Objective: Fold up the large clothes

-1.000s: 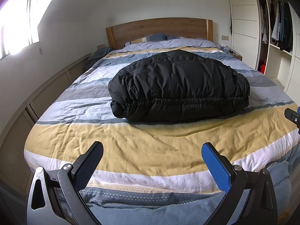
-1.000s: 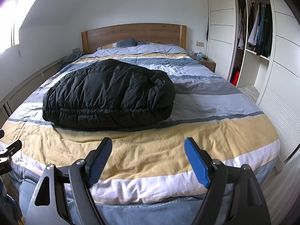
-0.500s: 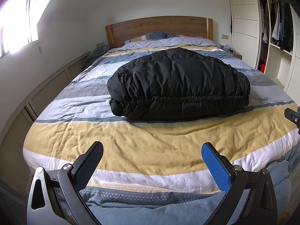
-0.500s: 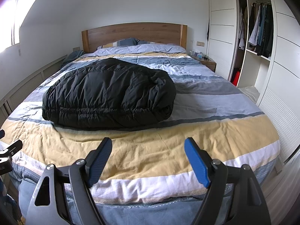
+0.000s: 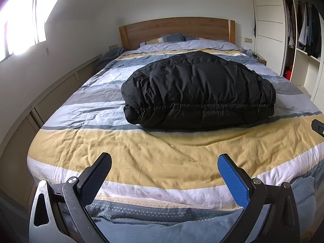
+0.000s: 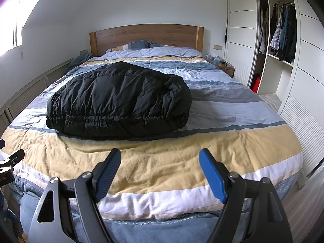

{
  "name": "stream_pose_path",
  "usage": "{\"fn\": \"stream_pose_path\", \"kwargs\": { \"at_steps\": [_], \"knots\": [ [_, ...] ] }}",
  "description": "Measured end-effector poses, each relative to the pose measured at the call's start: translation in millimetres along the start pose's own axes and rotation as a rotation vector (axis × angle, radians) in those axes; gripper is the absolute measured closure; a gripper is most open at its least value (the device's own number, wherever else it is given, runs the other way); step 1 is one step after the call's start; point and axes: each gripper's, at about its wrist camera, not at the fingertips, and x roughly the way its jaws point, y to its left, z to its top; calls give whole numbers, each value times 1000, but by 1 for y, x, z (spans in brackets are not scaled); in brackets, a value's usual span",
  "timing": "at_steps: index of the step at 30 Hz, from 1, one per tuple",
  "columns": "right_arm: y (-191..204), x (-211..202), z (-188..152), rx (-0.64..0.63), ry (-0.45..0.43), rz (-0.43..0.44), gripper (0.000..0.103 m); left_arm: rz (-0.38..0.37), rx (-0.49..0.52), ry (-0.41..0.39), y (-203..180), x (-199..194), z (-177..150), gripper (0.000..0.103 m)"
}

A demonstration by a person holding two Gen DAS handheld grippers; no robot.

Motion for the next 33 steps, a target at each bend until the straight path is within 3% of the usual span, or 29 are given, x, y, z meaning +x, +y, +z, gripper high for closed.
{"fn": "stream_pose_path", "kwargs": {
  "at_steps": [33],
  "knots": [
    [-1, 1, 2, -2, 1, 1, 24, -25, -5, 2, 1, 0, 1, 0]
  ]
}}
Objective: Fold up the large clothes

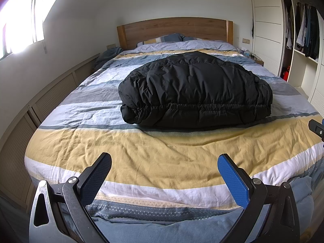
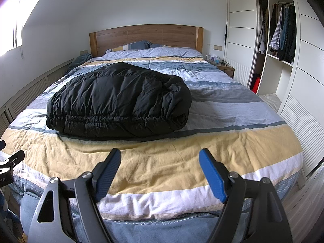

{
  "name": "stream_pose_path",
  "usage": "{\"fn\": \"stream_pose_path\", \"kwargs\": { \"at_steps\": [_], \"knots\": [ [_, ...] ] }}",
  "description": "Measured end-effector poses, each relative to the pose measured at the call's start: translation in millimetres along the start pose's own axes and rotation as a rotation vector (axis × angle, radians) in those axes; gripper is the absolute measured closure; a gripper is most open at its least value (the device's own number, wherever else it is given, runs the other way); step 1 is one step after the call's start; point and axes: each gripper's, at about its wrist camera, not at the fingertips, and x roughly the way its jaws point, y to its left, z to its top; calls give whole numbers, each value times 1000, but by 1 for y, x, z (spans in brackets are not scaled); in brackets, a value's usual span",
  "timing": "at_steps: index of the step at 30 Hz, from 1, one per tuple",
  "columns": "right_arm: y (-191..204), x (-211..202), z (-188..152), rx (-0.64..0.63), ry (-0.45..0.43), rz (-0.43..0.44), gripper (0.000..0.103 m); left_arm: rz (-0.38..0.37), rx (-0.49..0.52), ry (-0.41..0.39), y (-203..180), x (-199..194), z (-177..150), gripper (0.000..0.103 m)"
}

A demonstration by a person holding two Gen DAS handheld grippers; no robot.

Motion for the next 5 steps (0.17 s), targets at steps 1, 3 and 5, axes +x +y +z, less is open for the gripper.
{"fn": "stream_pose_path", "kwargs": {
  "at_steps": [1, 3, 5],
  "knots": [
    [0, 0, 0, 1, 0, 0, 24, -3, 0, 0, 0, -1, 0, 0],
    [0, 0, -1, 1, 1, 0, 24, -13, -3, 2, 0, -1, 0, 0],
    [0, 0, 0, 1, 1, -1, 24, -20, -6, 3, 1, -1, 0, 0]
  ]
}}
